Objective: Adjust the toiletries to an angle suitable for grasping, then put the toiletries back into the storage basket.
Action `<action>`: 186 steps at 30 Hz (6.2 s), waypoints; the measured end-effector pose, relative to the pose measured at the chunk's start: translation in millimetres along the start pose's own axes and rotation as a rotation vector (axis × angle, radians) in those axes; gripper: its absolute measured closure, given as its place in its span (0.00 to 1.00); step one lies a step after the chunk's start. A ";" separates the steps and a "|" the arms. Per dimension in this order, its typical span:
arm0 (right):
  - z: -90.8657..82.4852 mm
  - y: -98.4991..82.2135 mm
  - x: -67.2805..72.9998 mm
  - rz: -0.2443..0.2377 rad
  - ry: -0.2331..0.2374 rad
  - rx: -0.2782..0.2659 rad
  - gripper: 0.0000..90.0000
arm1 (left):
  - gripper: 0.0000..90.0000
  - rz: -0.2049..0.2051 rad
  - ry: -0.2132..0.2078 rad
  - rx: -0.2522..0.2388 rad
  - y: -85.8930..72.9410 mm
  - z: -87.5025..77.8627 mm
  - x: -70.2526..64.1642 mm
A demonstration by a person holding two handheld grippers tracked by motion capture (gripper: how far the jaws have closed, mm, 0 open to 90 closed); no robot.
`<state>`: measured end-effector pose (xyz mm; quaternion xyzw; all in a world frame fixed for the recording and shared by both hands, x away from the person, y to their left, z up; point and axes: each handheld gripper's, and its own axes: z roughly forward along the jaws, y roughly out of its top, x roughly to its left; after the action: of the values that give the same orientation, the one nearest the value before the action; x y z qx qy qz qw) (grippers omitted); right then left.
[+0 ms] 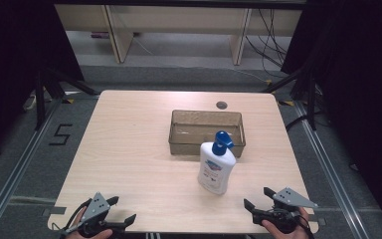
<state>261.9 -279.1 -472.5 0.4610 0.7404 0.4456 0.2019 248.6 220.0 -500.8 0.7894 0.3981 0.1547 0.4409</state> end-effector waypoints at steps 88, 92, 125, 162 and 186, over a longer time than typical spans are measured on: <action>14.9 136.6 52.5 -0.165 0.129 -0.267 0.27 | 0.17 -0.028 0.009 -0.004 3.4 2.2 -0.3; 17.8 139.4 52.6 -0.169 0.137 -0.267 0.26 | 0.17 -0.031 0.001 -0.005 3.2 5.2 0.2; 43.9 157.3 55.4 -0.163 0.207 -0.279 0.59 | 0.17 -0.006 -0.009 -0.013 2.2 4.2 -2.2; 38.8 177.5 56.8 -0.197 0.202 -0.348 0.69 | 0.17 -0.024 -0.010 -0.031 1.1 2.7 -1.3; 33.9 228.9 48.7 -0.171 0.233 -0.355 0.69 | 0.17 -0.005 -0.005 -0.013 1.1 1.3 0.3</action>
<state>377.0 -180.3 -291.1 0.2990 0.7051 0.6004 0.2300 250.2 219.1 -500.7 0.7860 0.3981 0.1541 0.4473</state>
